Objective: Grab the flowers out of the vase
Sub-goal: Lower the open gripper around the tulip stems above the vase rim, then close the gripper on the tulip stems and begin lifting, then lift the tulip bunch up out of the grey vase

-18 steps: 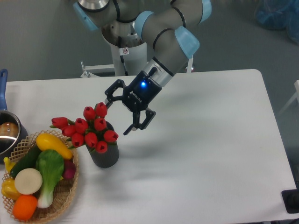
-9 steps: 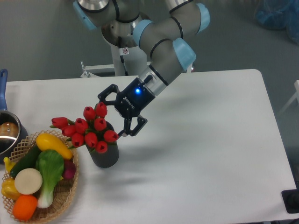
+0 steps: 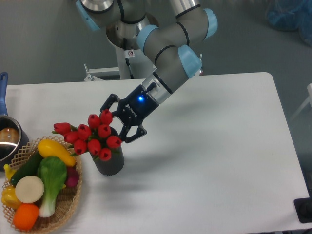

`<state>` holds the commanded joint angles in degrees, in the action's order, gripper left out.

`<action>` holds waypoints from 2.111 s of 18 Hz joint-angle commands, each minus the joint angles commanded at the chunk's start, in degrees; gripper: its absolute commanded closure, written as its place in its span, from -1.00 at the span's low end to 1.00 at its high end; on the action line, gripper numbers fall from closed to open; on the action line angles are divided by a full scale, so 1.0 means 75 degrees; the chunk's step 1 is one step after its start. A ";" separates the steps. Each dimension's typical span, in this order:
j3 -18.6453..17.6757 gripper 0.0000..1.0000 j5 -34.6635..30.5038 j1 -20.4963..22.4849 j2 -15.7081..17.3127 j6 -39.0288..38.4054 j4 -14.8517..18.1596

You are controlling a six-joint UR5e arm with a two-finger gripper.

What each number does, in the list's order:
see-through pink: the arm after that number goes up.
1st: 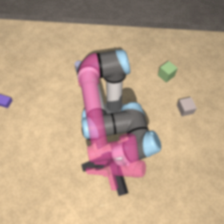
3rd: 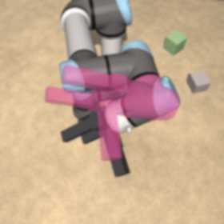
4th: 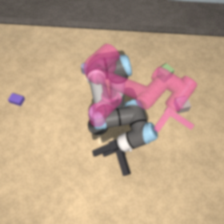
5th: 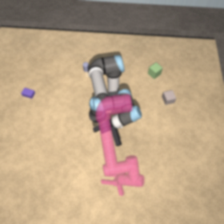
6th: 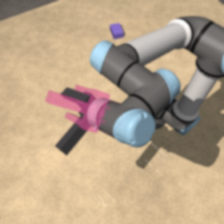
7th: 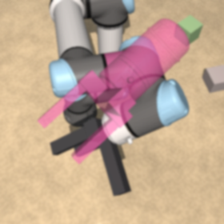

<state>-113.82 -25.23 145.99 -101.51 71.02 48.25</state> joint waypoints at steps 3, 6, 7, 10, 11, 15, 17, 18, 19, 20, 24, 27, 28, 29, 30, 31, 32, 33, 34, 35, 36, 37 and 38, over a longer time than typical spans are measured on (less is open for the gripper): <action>0.0070 0.62 0.0035 0.0023 0.0023 0.0000 0.0000; 0.0082 0.65 0.0176 0.0023 0.0023 0.0000 0.0000; 0.0094 0.65 0.0176 0.0035 0.0035 -0.0012 0.0000; 0.0082 0.65 0.0269 0.0070 0.0058 -0.0023 0.0000; 0.0082 0.65 0.0386 0.0070 0.0082 -0.0047 0.0000; 0.0082 0.65 0.0527 0.0129 0.0234 -0.0152 0.0012; 0.0094 0.65 0.0574 0.0164 0.0304 -0.0257 0.0012; 0.0094 0.65 0.0667 0.0199 0.0351 -0.0316 0.0012; 0.0094 0.65 0.0726 0.0246 0.0398 -0.0398 0.0012; 0.0094 0.65 0.0761 0.0269 0.0468 -0.0491 0.0012; 0.0211 0.64 0.1113 0.0363 0.0598 -0.0925 0.0012; 0.0468 0.64 0.1172 0.0410 0.0598 -0.1393 0.0012; 0.0550 0.64 0.1172 0.0410 0.0598 -0.1557 0.0012; 0.0620 0.64 0.1184 0.0422 0.0598 -0.1675 0.0012; 0.0679 0.64 0.1195 0.0422 0.0598 -0.1757 0.0012; 0.0726 0.64 0.1207 0.0433 0.0598 -0.1827 0.0012; 0.0773 0.64 0.1277 0.0480 0.0598 -0.1944 0.0012; 0.0820 0.63 0.1335 0.0527 0.0621 -0.2166 0.0012; 0.0832 0.63 0.1336 0.0551 0.0656 -0.2238 0.0012; 0.0844 0.63 0.1359 0.0574 0.0668 -0.2250 0.0012; 0.0867 0.63 0.1417 0.0574 0.0668 -0.2296 0.0012; 0.0879 0.63 0.1488 0.0586 0.0668 -0.2355 0.0012; 0.0902 0.63 0.1523 0.0598 0.0668 -0.2390 0.0012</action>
<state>-107.05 -13.80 150.47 -96.50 53.09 48.34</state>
